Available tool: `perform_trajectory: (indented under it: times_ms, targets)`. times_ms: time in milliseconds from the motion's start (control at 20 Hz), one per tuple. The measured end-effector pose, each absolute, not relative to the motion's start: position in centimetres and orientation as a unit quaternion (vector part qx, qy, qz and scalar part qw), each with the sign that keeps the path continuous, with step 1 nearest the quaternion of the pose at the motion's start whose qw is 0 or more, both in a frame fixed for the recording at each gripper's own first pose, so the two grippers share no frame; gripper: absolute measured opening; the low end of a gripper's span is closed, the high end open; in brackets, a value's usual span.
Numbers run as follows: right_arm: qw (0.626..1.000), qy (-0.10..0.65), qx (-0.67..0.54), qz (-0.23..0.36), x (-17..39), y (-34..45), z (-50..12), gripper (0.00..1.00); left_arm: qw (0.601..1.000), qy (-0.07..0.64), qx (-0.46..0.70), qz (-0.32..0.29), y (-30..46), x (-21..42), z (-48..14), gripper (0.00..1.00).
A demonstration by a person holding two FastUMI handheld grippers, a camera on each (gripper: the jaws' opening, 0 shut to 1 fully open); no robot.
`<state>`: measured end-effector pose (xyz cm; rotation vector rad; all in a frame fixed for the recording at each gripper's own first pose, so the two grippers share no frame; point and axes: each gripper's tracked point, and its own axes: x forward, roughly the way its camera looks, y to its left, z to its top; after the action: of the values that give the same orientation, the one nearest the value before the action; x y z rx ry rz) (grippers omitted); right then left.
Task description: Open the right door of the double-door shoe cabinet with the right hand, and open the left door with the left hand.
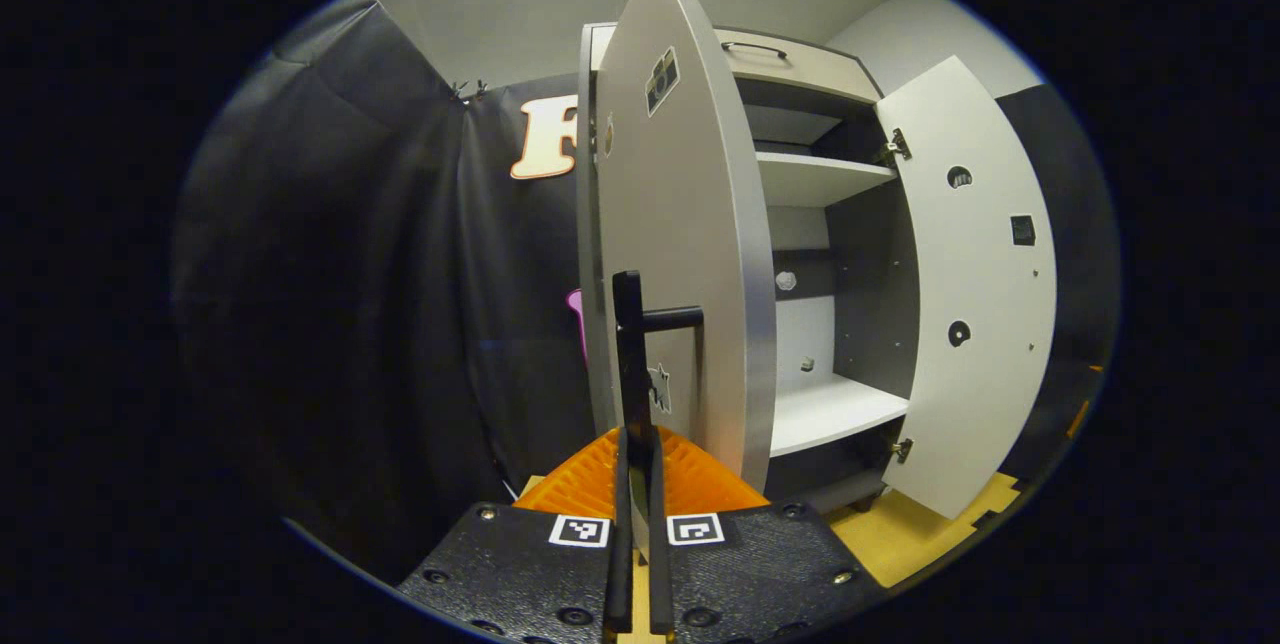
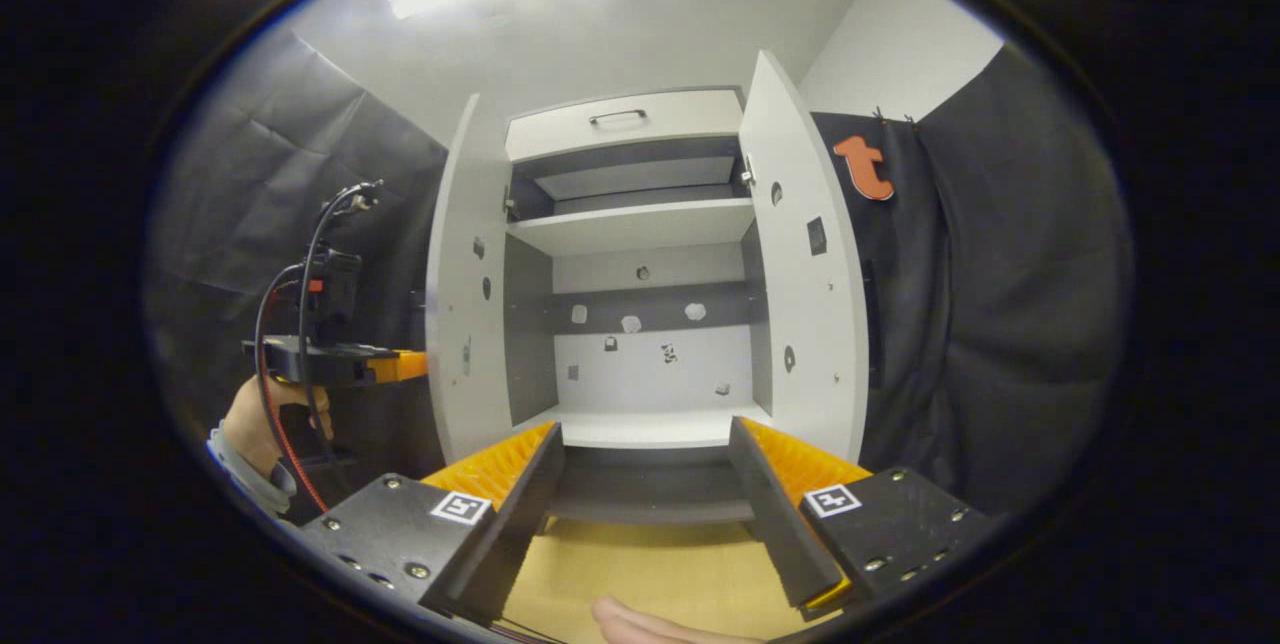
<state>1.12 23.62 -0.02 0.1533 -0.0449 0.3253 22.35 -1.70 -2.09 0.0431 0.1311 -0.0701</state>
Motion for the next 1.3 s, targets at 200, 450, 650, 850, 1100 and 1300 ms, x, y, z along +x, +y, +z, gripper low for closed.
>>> perform_trajectory:
  times_ms: [200, 450, 650, 850, 1100, 1300]
  targets:
    - [0.983, -0.017, 0.083, 0.165, 1.5, 24.2, -0.5, 0.93, 0.998, 0.051, 0.013, -0.018, -1.1, 22.7, -1.8, 0.02]
    - [0.984, -0.010, 0.080, 0.158, 2.0, 24.2, -1.5, 0.93, 0.999, 0.049, -0.001, -0.015, -0.6, 22.8, -1.9, 0.00]
    - [0.984, -0.007, 0.078, 0.159, 2.1, 24.1, -1.9, 0.98, 0.999, 0.045, -0.001, -0.026, -0.6, 22.7, -1.7, 0.01]
    - [0.984, -0.006, 0.080, 0.157, 2.3, 23.8, -2.3, 0.98, 0.998, 0.050, -0.009, -0.021, -0.5, 22.3, -1.9, 0.01]
    - [0.984, 0.000, 0.083, 0.160, 2.5, 23.9, -2.6, 0.98, 1.000, 0.026, 0.002, -0.005, -0.1, 21.7, -1.0, 0.07]
    - [0.984, 0.001, 0.084, 0.160, 2.5, 23.7, -2.9, 0.94, 1.000, 0.028, 0.003, -0.006, -0.7, 21.2, -1.0, 0.48]
